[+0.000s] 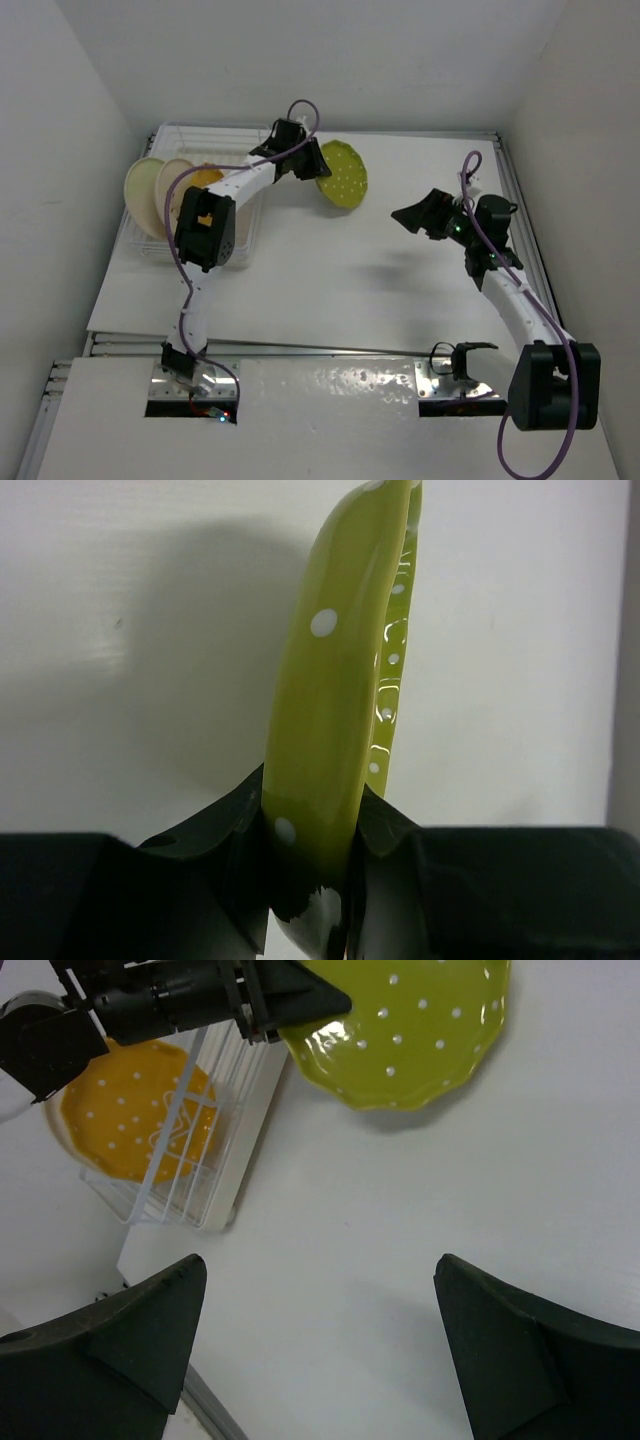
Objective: Unload the plates from the dish rack
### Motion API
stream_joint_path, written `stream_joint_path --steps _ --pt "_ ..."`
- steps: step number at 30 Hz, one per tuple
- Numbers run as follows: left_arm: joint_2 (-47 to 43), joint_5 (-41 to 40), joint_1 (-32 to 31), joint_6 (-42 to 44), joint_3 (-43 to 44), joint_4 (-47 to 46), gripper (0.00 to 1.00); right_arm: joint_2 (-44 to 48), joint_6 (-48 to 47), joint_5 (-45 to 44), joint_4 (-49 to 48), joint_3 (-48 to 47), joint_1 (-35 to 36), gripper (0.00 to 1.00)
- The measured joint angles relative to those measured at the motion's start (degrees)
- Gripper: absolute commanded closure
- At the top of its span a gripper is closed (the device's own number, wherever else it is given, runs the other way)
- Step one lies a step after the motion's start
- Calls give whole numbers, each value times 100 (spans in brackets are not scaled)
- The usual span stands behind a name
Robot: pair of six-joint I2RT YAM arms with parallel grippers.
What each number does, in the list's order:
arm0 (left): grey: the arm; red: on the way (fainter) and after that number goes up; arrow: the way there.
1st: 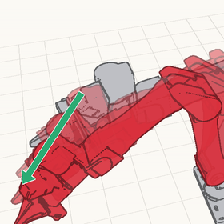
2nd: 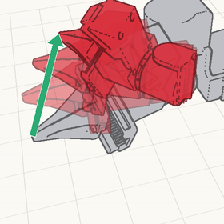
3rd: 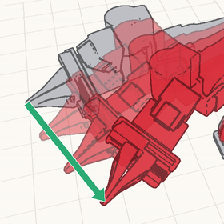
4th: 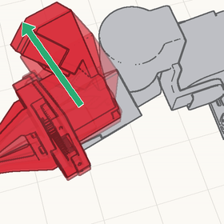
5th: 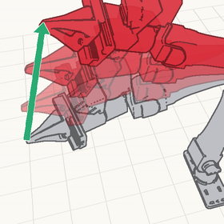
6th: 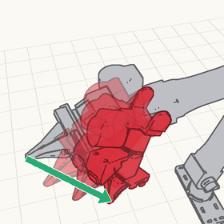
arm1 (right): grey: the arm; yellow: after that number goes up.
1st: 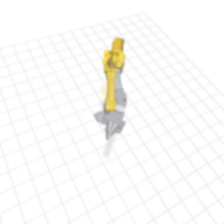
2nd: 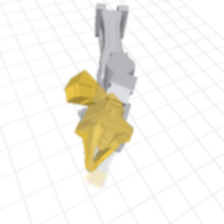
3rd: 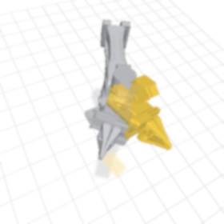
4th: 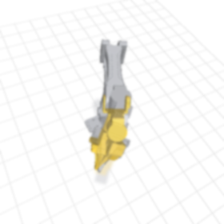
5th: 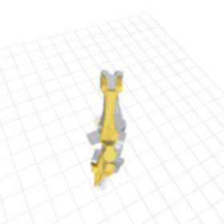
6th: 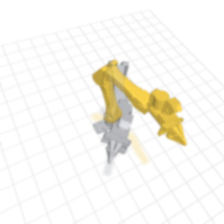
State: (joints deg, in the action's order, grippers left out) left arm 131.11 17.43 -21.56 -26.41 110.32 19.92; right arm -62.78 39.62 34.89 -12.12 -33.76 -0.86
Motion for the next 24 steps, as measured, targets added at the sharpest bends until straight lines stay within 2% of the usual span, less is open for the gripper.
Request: stream_joint_path --steps 4,6,13,15,16,17,19,20,22,24 --pt "262 90 2 -627 87 -566 100 13 197 -17 -149 225 0 6" --pt "466 116 9 -946 153 -796 94 13 289 -20 -203 291 0 6" --pt "1137 352 76 -2262 328 -1537 85 13 420 -33 -254 310 0 7" --pt "1311 378 98 -2544 428 -1644 79 17 415 -39 -203 304 0 7" --pt "1384 380 103 -2662 490 -1696 75 22 409 -44 -155 295 0 7" --pt "1460 376 105 -2769 555 -1766 61 37 393 -52 -96 289 0 7" --pt "1556 284 107 -2892 634 -1810 46 92 363 -87 15 286 0 7" --pt "1578 184 107 -2907 649 -1762 34 129 341 -111 68 286 0 7" --pt "1624 55 116 -3012 708 -1700 20 203 293 -142 129 282 0 6" --pt "1624 -81 131 -3003 841 -1624 12 254 258 -155 175 256 0 6"
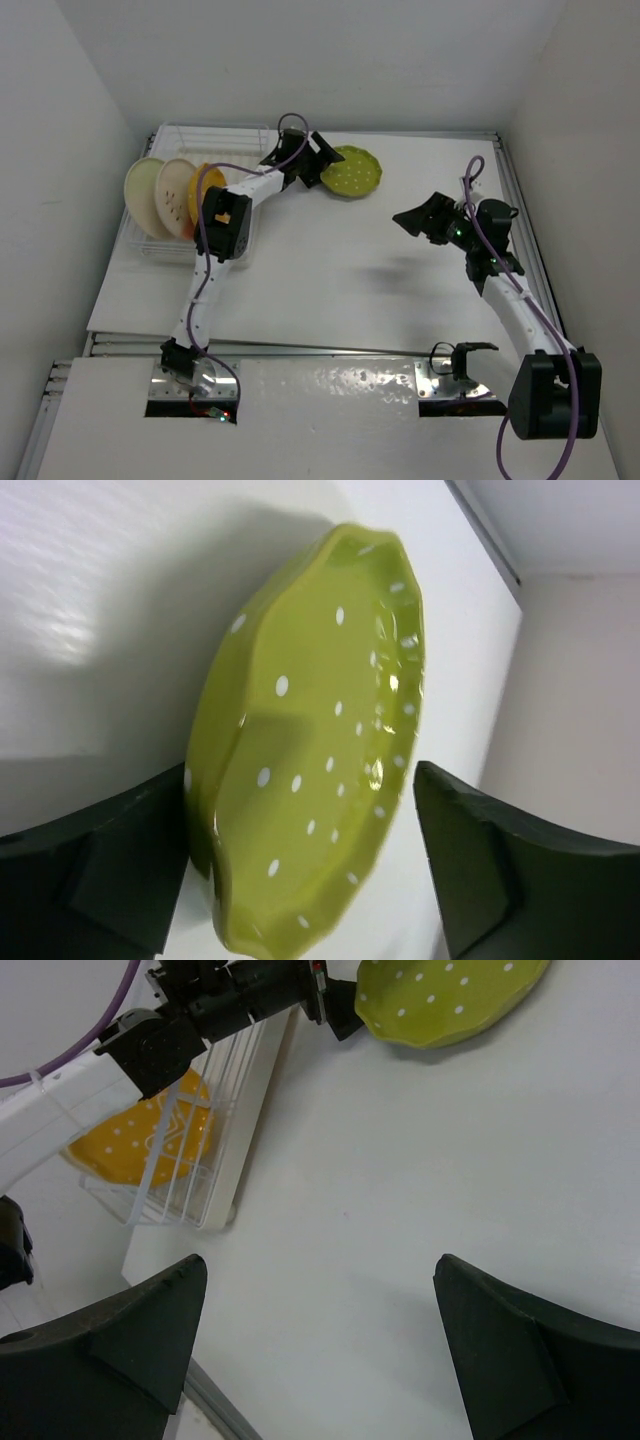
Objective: Unload the plates from the dish rack
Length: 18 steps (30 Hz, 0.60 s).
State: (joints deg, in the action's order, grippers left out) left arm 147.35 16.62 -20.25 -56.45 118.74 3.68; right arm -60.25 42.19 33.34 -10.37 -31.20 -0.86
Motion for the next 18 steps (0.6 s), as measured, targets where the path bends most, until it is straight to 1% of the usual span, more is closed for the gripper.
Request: stream_joint_path --steps 1,5,10,14,18 --pt "0 -122 0 26 59 48 1 13 -22 -13 13 -13 0 6" --pt "0 -391 7 164 197 238 0 20 -74 -28 33 -105 0 6" --pt "0 -774 -20 699 446 680 0 13 -219 -127 299 -317 0 8" --pt "-2 -1283 -63 1217 638 1021 0 -46 -490 -299 831 -651 0 8" --pt "-70 -1921 -157 1777 684 1296 0 4 -669 -356 1099 -741 0 8"
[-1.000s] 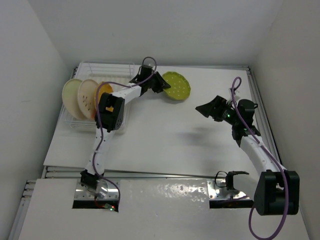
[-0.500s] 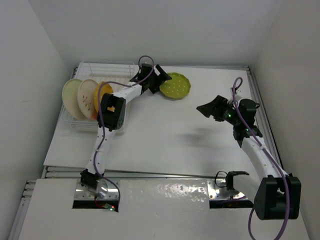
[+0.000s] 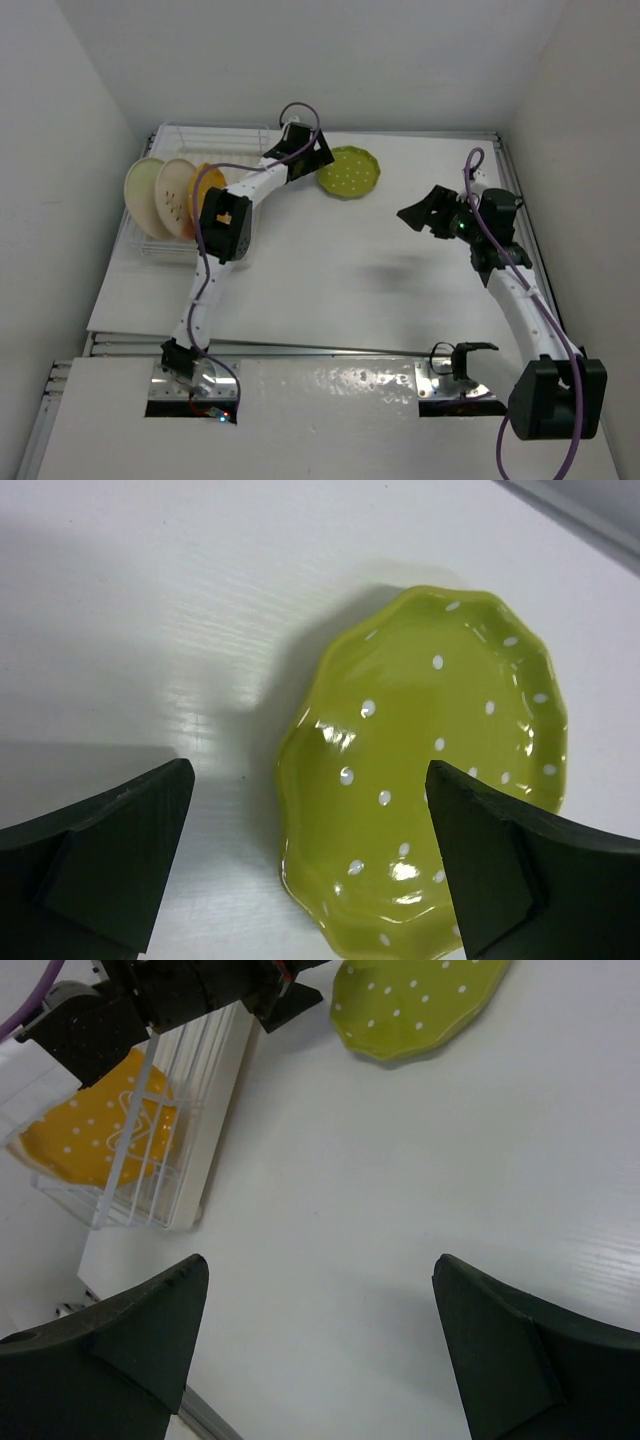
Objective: Unload the plates from the dish rack
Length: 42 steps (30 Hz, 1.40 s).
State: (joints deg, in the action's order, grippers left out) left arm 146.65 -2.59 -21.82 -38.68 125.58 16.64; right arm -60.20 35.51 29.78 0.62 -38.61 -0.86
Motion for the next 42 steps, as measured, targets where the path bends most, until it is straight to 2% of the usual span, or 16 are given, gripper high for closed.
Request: stream_joint_path --steps 5,11,15,18,21,26,32,37,42 --pt "-149 -514 -271 1001 160 363 0 179 -162 -24 188 0 0 9" --pt "-369 -1182 -804 3047 1370 1095 0 358 -570 -24 568 0 20 10" --pt "-1279 -1921 -1010 4603 1781 2020 1 420 -925 -39 848 4 155 10" --pt "-2155 -2555 -916 5287 1620 2717 0 439 -1062 -22 870 81 175 10" --pt "-3344 -3202 -678 5488 625 3388 0 439 -1139 28 844 216 175 10" --pt "-4308 -3864 -304 5368 -691 4050 0 439 -1152 101 776 424 177 10" --pt "-4505 -3978 68 5272 -1836 4385 1 450 -1147 247 557 734 177 10" --pt "-4452 -3995 684 5272 -2006 4315 7 479 -1126 372 466 922 177 10" --pt "-4437 -3901 911 5169 -2280 4065 25 516 -1126 481 404 935 177 10"
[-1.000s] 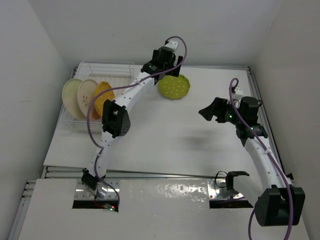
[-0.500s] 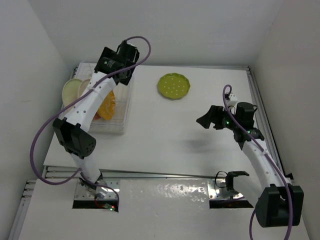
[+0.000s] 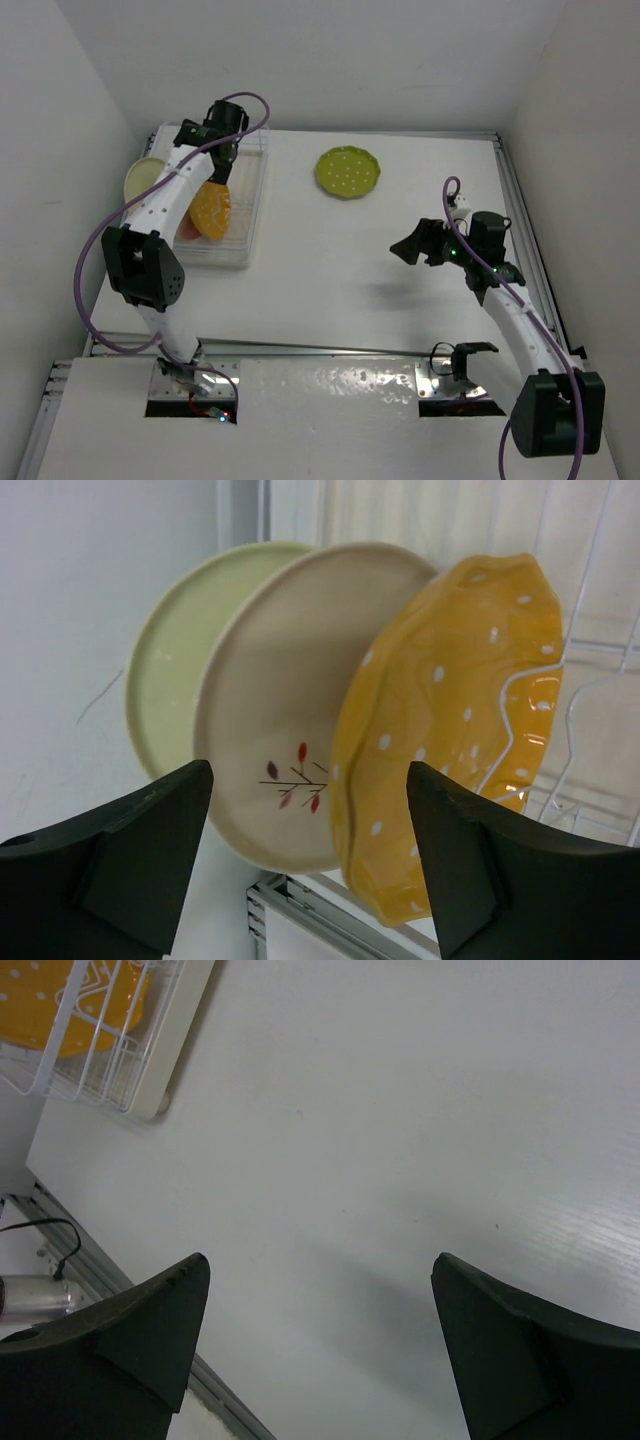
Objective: Unload the plates from the dish rack
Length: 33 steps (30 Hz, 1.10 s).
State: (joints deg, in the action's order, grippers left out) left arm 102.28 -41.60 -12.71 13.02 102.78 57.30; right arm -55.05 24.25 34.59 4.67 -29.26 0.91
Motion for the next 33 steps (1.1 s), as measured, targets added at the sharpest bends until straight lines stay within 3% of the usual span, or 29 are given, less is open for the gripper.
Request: stream_joint_path --steps 15,17,21,22,28,33 --pt "9 992 190 -411 -664 -262 54 118 17 17 -7 -2 0 10" --pt "28 1117 310 -516 -658 -271 62 129 -2 17 52 -2 0 10" --pt "170 1379 487 -730 -402 -120 94 205 -28 15 133 -15 0 10" --pt "168 1436 496 -763 -367 -96 97 212 -28 15 153 -35 0 9" --pt "155 1700 590 -859 -302 -17 100 177 -11 11 321 -466 0 10" --pt "149 2758 1224 -1165 -103 170 100 87 0 13 452 -979 0 15"
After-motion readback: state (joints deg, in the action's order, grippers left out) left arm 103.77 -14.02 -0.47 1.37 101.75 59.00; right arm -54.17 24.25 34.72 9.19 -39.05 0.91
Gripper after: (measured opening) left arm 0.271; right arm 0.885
